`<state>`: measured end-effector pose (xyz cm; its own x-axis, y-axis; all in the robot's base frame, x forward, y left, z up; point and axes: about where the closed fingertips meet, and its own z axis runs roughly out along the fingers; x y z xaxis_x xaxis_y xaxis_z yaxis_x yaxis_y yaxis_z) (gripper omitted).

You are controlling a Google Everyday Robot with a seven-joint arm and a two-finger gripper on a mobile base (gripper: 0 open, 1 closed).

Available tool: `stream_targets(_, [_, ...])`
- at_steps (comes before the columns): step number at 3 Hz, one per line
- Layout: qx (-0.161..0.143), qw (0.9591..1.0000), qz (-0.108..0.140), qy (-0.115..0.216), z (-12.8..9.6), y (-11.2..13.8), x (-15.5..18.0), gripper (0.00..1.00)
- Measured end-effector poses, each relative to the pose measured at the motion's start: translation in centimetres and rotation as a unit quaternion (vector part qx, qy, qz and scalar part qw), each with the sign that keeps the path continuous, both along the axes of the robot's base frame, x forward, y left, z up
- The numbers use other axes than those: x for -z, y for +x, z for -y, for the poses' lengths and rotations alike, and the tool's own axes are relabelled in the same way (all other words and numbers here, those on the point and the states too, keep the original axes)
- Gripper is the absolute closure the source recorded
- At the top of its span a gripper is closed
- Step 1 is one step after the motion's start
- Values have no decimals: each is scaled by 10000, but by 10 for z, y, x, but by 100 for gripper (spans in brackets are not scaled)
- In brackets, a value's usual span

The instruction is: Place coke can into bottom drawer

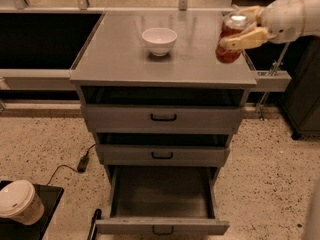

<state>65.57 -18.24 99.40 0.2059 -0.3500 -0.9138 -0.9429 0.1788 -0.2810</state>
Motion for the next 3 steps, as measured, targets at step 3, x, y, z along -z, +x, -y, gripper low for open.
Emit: stream_targets(3, [191, 9918, 1183, 444, 11, -104, -103, 100])
